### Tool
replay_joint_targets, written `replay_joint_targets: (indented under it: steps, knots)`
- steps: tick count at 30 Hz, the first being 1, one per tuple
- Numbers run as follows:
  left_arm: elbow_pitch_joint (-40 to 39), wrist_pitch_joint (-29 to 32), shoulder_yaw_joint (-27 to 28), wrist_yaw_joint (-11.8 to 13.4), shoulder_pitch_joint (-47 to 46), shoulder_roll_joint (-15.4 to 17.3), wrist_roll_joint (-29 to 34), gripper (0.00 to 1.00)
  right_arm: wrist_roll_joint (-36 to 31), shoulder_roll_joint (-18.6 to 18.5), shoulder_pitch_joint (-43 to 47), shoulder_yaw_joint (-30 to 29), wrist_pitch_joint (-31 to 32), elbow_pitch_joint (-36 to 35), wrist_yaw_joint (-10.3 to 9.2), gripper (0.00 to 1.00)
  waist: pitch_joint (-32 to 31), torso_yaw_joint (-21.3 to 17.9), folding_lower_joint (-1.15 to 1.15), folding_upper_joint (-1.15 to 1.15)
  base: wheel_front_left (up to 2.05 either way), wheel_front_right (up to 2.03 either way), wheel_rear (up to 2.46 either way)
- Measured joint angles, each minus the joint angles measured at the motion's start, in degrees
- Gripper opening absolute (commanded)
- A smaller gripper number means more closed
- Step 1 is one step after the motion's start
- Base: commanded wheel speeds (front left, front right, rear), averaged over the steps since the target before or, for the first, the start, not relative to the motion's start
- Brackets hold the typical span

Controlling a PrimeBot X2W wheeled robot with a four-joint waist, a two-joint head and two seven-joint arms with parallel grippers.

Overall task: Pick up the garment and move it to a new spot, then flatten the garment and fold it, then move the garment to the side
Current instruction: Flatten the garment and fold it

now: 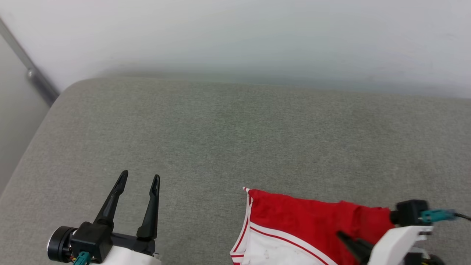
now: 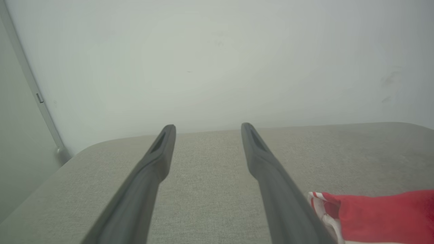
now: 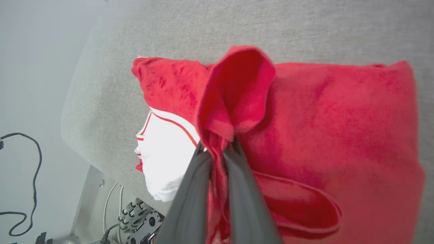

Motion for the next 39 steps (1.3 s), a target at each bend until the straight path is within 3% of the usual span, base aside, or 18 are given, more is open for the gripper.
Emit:
replay_joint_targets:
  steps: [9,18,19,20,21,30,35,39]
  knots:
    - [0.48,0.0,-0.36,-0.01,-0.27,-0.35,0.08,1.0,6.19,1.01,-2.44,12.29,-3.69,2.26,0.0,0.0,0.07,3.08,0.0,0.0,0.0,0.0,0.0]
    - [0.86,0.0,-0.8,-0.01,-0.73,-0.56,-0.05,1.0,7.82,1.07,-9.08,16.02,-10.54,12.38,0.0,0.0,0.48,5.87,0.0,0.0,0.0,0.0,0.0]
    - [0.91,0.0,-0.82,-0.01,-0.76,-0.56,-0.07,1.0,7.72,1.05,-9.6,16.06,-10.96,13.7,0.0,0.1,0.6,6.1,0.0,0.0,0.0,0.0,0.0]
    - [0.99,0.0,-0.79,-0.01,-0.84,-0.55,-0.12,1.0,7.5,1.04,-10.09,16.19,-11.66,14.85,0.0,0.46,0.74,6.32,0.0,0.0,0.0,0.0,0.0]
    - [1.03,0.0,-0.85,-0.01,-0.9,-0.56,-0.12,1.0,7.33,1.0,-10.63,16.84,-12.21,15.8,-0.01,1.0,0.84,6.5,0.0,0.0,0.0,0.0,0.0]
    - [1.25,0.0,-0.2,-0.01,-0.96,-0.71,-0.12,1.0,10.4,1.12,-13.71,22.96,-14.33,17.36,0.0,1.0,1.1,6.38,0.0,0.0,0.0,0.0,0.0]
    - [1.31,0.0,-0.11,-0.01,-0.94,-0.67,-0.11,1.0,7.24,1.08,-16.42,19.8,-14.45,16.18,0.0,1.0,0.72,4.95,0.0,0.0,0.0,0.0,0.0]
    - [1.18,0.0,0.0,-0.01,-0.94,-0.54,-0.12,1.0,-1.04,0.69,-20.28,15.15,-14.9,14.08,0.0,1.0,0.51,3.45,0.0,0.0,0.0,0.0,0.0]
